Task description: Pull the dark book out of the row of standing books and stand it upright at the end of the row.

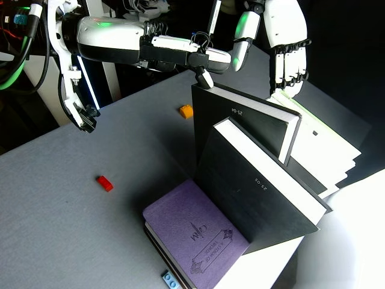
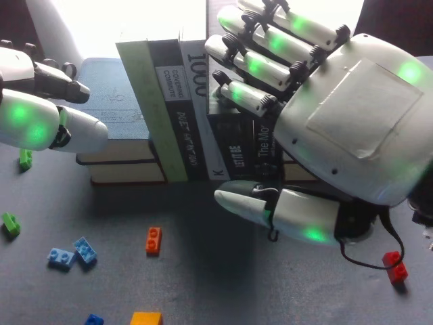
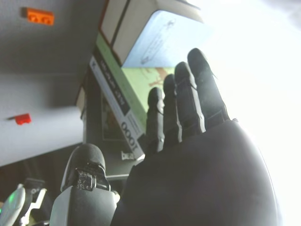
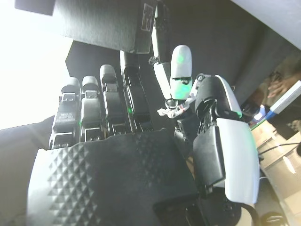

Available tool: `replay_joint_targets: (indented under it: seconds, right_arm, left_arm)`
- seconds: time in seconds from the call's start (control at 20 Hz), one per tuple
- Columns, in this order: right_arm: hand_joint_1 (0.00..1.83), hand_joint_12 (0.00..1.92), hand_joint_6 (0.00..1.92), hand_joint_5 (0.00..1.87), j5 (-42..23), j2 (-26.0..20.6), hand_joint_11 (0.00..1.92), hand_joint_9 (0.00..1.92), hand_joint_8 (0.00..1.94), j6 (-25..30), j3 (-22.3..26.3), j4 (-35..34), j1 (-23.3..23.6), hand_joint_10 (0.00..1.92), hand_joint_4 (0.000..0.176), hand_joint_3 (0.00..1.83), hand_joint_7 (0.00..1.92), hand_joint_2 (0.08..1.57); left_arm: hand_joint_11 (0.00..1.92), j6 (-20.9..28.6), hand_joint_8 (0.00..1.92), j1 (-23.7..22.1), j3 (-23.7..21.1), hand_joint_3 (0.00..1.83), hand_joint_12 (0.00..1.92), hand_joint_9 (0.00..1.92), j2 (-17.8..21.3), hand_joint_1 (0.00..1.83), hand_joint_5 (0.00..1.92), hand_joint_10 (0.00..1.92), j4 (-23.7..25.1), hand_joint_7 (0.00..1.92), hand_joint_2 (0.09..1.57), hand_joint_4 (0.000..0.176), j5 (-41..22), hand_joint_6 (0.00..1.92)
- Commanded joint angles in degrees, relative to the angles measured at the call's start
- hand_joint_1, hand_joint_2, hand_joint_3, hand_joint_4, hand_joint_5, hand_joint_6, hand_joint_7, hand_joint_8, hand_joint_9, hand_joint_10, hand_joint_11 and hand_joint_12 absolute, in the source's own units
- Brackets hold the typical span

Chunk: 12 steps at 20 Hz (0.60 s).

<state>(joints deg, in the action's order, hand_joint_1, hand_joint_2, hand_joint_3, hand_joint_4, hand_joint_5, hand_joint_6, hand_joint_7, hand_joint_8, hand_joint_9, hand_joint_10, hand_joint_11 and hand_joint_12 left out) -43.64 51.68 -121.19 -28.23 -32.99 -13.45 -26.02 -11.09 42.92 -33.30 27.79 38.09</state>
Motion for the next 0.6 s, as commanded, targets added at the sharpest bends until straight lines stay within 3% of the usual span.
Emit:
replay_joint_targets:
  seconds: [0.0, 0.15, 0.25, 0.3, 0.35, 0.45, 0.5, 0.55]
  right_arm:
    - [0.0, 0.0, 0.57, 0.45, -0.4, -0.9, 0.0, 0.0, 0.01, -1.1, 0.5, -1.3, -0.2, 0.0, 0.0, 0.0, 0.15, 1.18]
    - [0.0, 0.0, 0.58, 0.46, -0.3, -2.4, 0.0, 0.0, 0.01, -2.6, 2.4, -2.2, -0.4, 0.0, 0.0, 0.01, 0.17, 1.19]
    - [0.0, 0.0, 0.62, 0.4, -0.3, -2.9, 0.0, 0.0, 0.0, -3.4, 3.3, -2.3, -1.1, 0.0, 0.0, 0.0, 0.13, 1.18]
    - [0.0, 0.0, 0.63, 0.4, -0.3, -3.1, 0.0, 0.0, 0.0, -3.5, 3.6, -2.4, -1.6, 0.0, 0.0, 0.0, 0.12, 1.17]
    - [0.0, 0.0, 0.65, 0.43, -0.3, -3.3, 0.0, 0.0, 0.01, -3.5, 3.8, -2.4, -2.1, 0.0, 0.0, 0.01, 0.14, 1.2]
    - [0.0, 0.0, 0.65, 0.43, -0.2, -3.5, 0.0, 0.0, 0.01, -3.7, 4.3, -2.6, -3.0, 0.0, 0.0, 0.01, 0.14, 1.2]
    - [0.0, 0.0, 0.64, 0.4, -0.2, -3.7, 0.0, 0.0, 0.01, -4.1, 4.6, -2.6, -3.4, 0.0, 0.0, 0.0, 0.13, 1.18]
    - [0.0, 0.0, 0.61, 0.45, -0.3, -3.9, 0.0, 0.0, 0.01, -4.4, 4.9, -2.6, -3.8, 0.0, 0.0, 0.0, 0.17, 1.18]
  left_arm:
    - [0.22, 0.1, 0.0, -0.7, 0.0, 0.0, 0.27, 0.25, 0.5, 0.0, 0.24, 0.0, 1.8, 0.23, 1.2, 0.035, -4.2, 0.0]
    - [0.16, 0.1, 0.0, -0.7, 0.2, 0.01, 0.24, 0.2, 0.5, 0.0, 0.2, 0.0, 1.9, 0.19, 1.23, 0.007, -4.2, 0.0]
    - [0.21, 0.1, 0.0, -0.7, 0.2, 0.0, 0.23, 0.24, 0.5, 0.0, 0.22, 0.0, 1.9, 0.22, 1.2, 0.036, -4.2, 0.0]
    - [0.23, 0.1, 0.0, -0.7, 0.2, 0.0, 0.23, 0.24, 0.5, 0.0, 0.23, 0.0, 1.9, 0.23, 1.2, 0.039, -4.2, 0.0]
    - [0.2, 0.1, 0.0, -0.7, 0.2, 0.01, 0.22, 0.22, 0.5, 0.0, 0.2, 0.0, 2.0, 0.2, 1.21, 0.022, -4.2, 0.0]
    - [0.19, 0.1, 0.0, -0.7, 0.2, 0.01, 0.21, 0.21, 0.5, 0.0, 0.2, 0.0, 2.1, 0.19, 1.21, 0.021, -4.2, 0.0]
    - [0.22, 0.1, 0.01, -0.7, 0.3, 0.0, 0.22, 0.22, 0.5, 0.0, 0.21, 0.01, 2.1, 0.21, 1.2, 0.032, -4.2, 0.0]
    - [0.22, 0.1, 0.0, -0.7, 0.3, 0.01, 0.19, 0.22, 0.5, 0.0, 0.21, 0.0, 2.2, 0.21, 1.21, 0.021, -4.2, 0.0]
